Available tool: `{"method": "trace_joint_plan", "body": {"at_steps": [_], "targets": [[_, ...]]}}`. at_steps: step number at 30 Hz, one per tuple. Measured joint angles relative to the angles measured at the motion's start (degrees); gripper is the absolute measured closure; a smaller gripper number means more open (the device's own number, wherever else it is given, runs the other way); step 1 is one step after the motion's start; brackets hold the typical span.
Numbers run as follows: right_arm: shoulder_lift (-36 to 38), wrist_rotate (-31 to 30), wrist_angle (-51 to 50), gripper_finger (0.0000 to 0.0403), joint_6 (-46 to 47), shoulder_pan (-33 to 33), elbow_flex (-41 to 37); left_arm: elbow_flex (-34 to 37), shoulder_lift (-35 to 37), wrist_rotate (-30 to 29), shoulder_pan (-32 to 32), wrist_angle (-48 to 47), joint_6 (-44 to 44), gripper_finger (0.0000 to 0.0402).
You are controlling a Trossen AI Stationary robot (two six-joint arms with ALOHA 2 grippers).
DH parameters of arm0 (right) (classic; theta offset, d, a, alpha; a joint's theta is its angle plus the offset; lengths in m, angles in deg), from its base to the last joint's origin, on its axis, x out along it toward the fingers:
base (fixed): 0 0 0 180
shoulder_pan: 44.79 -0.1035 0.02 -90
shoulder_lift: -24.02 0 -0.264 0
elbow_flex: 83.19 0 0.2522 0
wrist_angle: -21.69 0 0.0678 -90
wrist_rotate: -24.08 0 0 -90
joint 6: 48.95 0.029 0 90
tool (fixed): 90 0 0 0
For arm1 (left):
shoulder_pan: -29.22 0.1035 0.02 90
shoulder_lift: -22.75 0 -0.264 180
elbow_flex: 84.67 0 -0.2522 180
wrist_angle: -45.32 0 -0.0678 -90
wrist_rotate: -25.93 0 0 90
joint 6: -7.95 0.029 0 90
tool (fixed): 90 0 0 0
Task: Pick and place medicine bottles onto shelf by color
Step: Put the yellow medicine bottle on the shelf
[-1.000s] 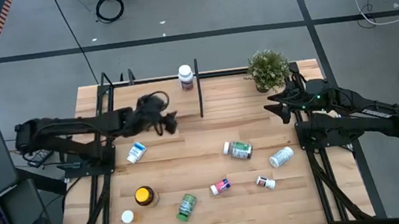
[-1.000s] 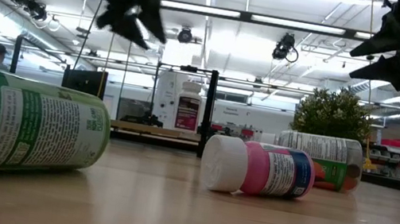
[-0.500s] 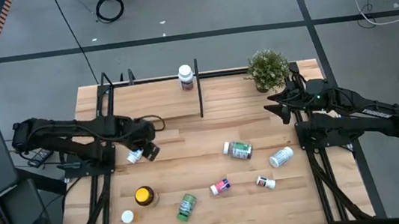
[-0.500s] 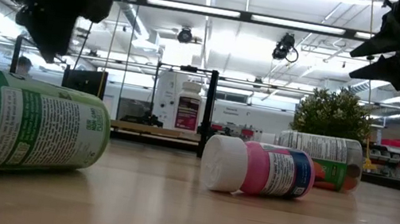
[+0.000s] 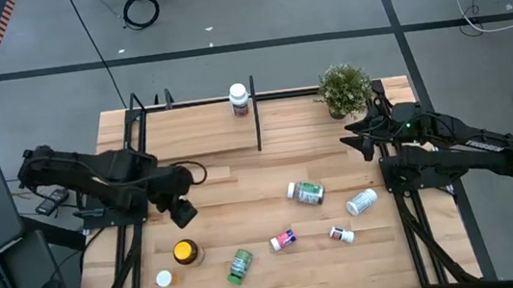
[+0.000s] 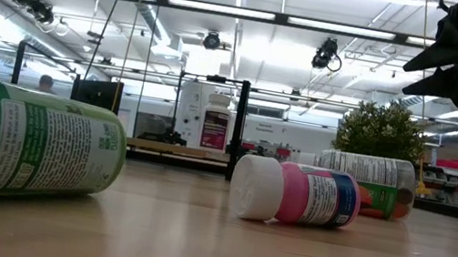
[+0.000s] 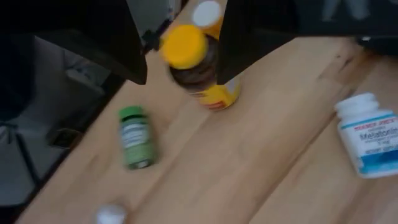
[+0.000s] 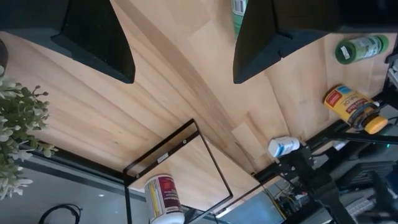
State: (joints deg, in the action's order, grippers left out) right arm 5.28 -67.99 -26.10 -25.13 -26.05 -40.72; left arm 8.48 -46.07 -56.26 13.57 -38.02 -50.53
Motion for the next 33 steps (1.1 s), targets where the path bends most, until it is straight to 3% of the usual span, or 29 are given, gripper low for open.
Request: {"method": "trace_joint_plan", "body": {"at_steps": [6, 12, 24, 33], "targets": [[-0.01, 0.07, 0.01, 0.0124, -0.31, 0.02, 0.0, -9.22, -7.45, -1.69, -9.57, -8.58, -1.16, 0.0227], [-0.02, 0.03, 0.02, 0.0124, -1.1, 0.02, 0.0, -11.64, -14.53, 1.18, -14.74, -8.43, -4.77, 0.018], [-0.02, 0.03, 0.0, 0.0124, -1.1, 0.02, 0.0, -11.68, -20.77, 1.72, -18.37, -9.02, -9.6, 0.0043], [-0.02, 0.03, 0.01, 0.0124, -1.1, 0.0, 0.0, -8.28, -21.92, -0.34, -18.28, -8.69, -10.15, 0.0048]]}}
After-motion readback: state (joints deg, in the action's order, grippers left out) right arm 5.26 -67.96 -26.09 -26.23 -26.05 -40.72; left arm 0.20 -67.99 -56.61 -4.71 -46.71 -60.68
